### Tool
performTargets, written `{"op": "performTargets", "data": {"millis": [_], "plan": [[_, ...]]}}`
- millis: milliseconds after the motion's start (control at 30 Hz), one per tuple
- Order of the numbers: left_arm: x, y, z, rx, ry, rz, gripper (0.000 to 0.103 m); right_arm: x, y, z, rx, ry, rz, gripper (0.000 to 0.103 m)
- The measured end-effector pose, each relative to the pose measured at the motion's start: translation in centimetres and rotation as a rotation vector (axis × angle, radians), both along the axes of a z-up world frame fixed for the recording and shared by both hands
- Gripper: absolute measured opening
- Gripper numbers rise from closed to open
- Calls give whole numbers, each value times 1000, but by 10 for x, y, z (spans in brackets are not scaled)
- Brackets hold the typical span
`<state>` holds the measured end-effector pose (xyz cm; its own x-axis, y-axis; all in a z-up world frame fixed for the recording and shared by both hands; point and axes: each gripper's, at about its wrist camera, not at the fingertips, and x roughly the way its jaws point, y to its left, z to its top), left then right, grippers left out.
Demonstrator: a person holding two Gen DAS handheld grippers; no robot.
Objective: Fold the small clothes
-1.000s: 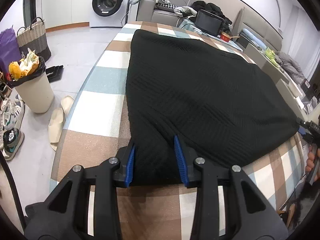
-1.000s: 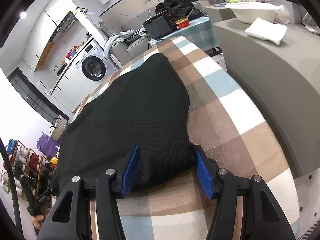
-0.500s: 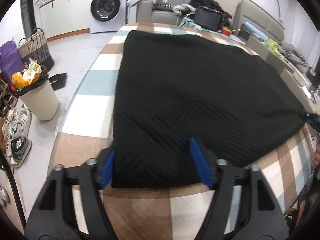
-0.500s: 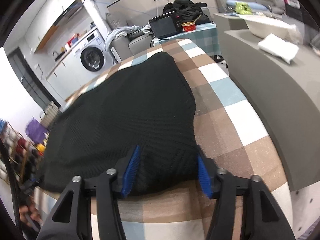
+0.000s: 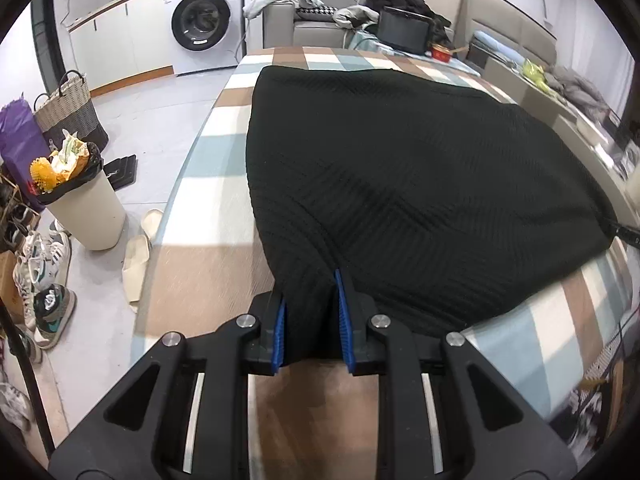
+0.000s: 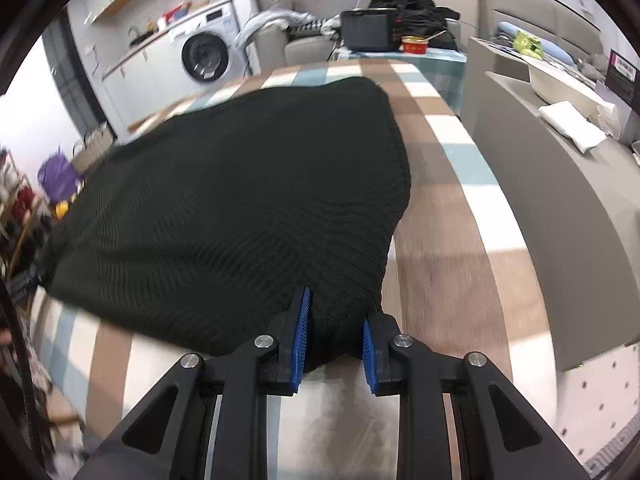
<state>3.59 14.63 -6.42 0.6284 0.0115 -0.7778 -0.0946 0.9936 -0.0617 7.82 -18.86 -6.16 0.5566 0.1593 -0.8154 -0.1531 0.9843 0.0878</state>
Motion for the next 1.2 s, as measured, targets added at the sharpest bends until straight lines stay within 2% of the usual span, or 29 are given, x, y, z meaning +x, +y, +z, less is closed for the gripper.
{"op": "performTargets", "data": {"millis": [100, 167, 233, 300, 367, 433, 533, 600, 700, 767, 833, 867, 900, 967, 1033, 1100, 1200], "plan": [[-15, 5, 1, 4, 4, 24, 26, -15, 1, 2, -7, 43, 56, 23], [-19, 10, 2, 1, -2, 54, 32, -18, -4, 6, 36, 50, 74, 28], [-22, 16, 4, -41, -3, 67, 34, -17, -13, 10, 121, 27, 78, 44], [-22, 20, 7, -72, -6, 86, 36, -10, -21, 10, 171, 3, 56, 44], [-21, 23, 9, -94, -9, 103, 45, 2, -29, 7, 220, 0, 20, 44], [-20, 27, 11, -117, -19, 116, 45, 11, -36, 5, 262, -3, -18, 44], [-15, 29, 12, -110, -22, 134, 49, 22, -47, 6, 328, -44, -54, 43], [-7, 28, 12, -111, -21, 141, 54, 29, -51, 7, 330, -65, -65, 43], [9, 24, 9, -108, -2, 131, 55, 44, -52, 8, 328, -54, -70, 43], [19, 21, 7, -105, 8, 122, 55, 52, -49, 7, 292, -46, -77, 40], [27, 16, 7, -99, 11, 112, 56, 55, -47, 8, 265, -53, -81, 21], [30, 15, 7, -97, 10, 108, 56, 55, -45, 9, 248, -56, -75, 16], [33, 13, 7, -96, 11, 105, 57, 54, -40, 11, 218, -66, -48, 7], [37, 12, 7, -96, 12, 103, 57, 48, -33, 16, 175, -103, -22, 6], [38, 13, 7, -100, 8, 106, 57, 33, -33, 27, 176, -133, -3, 6], [38, 15, 6, -103, 7, 108, 57, 24, -38, 30, 176, -117, -13, 6], [42, 16, 4, -110, 16, 108, 57, 28, -40, 14, 129, -63, -42, 6]]}}
